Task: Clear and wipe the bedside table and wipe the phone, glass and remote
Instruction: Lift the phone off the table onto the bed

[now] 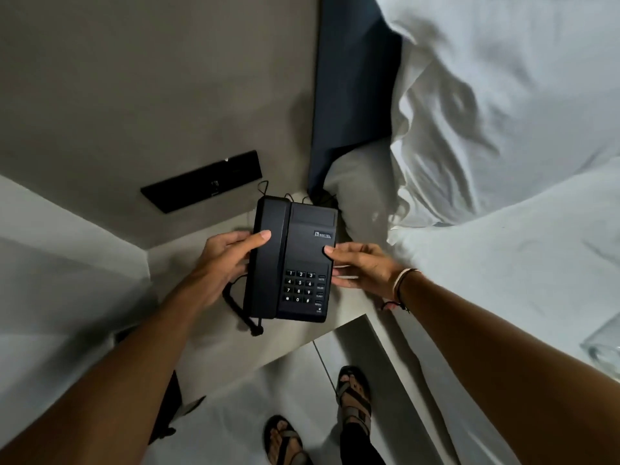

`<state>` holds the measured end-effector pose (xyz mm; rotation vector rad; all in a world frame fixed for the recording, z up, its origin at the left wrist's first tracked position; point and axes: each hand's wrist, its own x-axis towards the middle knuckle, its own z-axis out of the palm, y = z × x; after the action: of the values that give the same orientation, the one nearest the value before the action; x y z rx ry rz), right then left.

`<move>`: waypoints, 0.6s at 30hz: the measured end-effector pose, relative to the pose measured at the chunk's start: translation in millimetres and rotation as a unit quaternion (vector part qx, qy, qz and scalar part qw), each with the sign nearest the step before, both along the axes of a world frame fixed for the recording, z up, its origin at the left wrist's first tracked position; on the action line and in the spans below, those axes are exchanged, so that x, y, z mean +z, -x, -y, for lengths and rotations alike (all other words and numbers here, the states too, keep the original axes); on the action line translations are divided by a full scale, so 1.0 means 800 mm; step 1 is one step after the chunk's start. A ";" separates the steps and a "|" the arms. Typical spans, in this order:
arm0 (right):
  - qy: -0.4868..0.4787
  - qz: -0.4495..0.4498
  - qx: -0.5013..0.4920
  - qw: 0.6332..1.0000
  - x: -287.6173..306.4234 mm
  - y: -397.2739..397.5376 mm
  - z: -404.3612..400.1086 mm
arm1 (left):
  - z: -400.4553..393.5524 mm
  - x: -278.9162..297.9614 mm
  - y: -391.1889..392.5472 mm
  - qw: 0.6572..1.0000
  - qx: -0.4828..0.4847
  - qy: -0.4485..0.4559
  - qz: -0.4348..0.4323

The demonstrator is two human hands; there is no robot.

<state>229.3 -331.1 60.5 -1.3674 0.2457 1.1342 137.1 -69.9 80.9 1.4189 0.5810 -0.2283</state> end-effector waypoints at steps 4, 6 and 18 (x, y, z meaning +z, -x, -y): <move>-0.013 -0.004 0.020 1.000 0.053 0.013 0.046 | 0.029 0.051 -0.006 0.999 -0.045 -0.006 0.012; -0.005 -0.001 0.017 1.000 0.079 0.019 0.077 | 0.053 0.076 -0.014 0.997 -0.070 -0.018 0.017; 0.020 0.017 -0.091 0.996 0.166 0.035 0.296 | 0.265 0.155 -0.109 0.971 -0.231 -0.049 0.038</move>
<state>201.1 -567.5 193.6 -1.3703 0.3626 0.9579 224.4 -282.1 204.5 1.6392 0.1922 -0.5177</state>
